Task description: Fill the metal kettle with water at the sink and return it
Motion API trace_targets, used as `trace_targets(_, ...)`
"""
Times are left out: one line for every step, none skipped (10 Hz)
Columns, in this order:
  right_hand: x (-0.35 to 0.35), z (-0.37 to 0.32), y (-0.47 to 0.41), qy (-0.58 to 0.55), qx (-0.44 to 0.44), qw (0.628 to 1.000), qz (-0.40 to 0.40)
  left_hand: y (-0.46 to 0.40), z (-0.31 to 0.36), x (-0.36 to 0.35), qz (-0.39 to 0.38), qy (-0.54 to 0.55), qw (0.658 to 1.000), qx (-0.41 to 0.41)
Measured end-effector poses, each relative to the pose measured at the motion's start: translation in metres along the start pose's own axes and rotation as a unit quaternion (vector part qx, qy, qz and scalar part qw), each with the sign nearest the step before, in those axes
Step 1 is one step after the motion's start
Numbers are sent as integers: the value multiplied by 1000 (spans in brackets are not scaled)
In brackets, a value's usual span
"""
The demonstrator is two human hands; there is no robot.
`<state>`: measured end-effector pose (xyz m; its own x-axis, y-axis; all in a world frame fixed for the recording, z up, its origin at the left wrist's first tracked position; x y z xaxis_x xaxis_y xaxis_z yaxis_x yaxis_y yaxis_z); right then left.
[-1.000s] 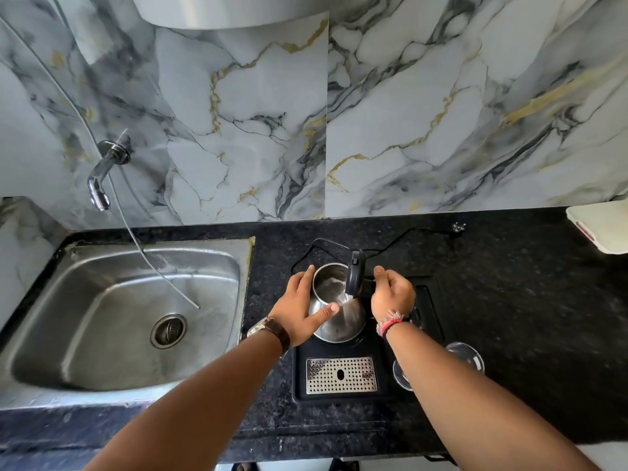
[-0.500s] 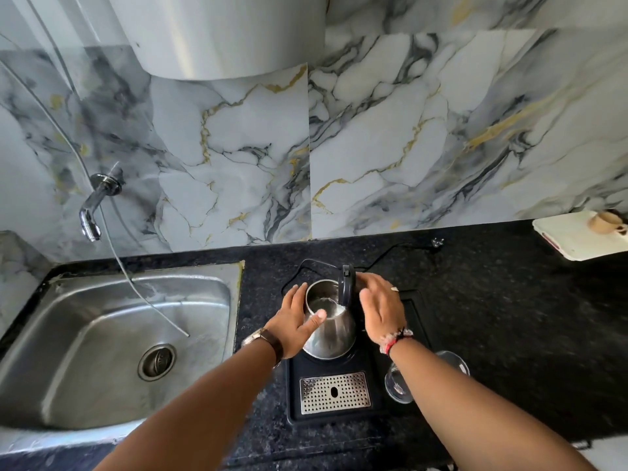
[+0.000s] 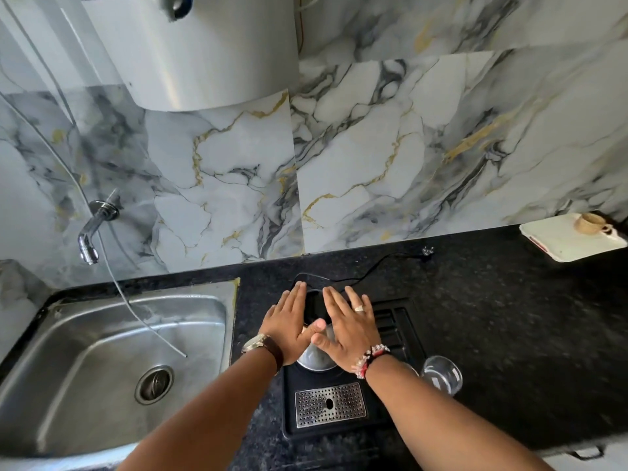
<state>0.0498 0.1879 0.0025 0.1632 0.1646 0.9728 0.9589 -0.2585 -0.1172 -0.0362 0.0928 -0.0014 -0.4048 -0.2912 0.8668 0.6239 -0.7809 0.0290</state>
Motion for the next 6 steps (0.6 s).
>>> trace_targets(-1, -2, 1, 4, 8, 1000, 9, 1, -9, -9, 19, -19, 999, 22)
trace_targets(-3, -3, 2, 18, 9, 1000, 10, 1, -15, -12, 27, -109, 993, 31)
trace_targets(-1, -6, 1, 45, 8, 999, 5, 1, -21, -21, 8, -151, 987, 55)
trace_targets(1, -6, -2, 60, 0, 998, -17, 2, -23, -24, -13, -138, 987, 81)
trace_targets(0, -4, -2, 66, -1, 996, -53, 2, -20, -14, -32, -115, 990, 79)
trace_targets(9, -2, 0, 59, -5, 997, -52, 8, -12, 8, -26, -101, 993, 59)
Point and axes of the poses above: each hand's wrist, its own y-axis away from the middle knuckle, its own x-axis out of the back of the hand, z = x × y, the point moved 10 cm from there along -y, towards the middle knuckle, and after that the axes turned 5 degrees about y, right-handed, at the moved point
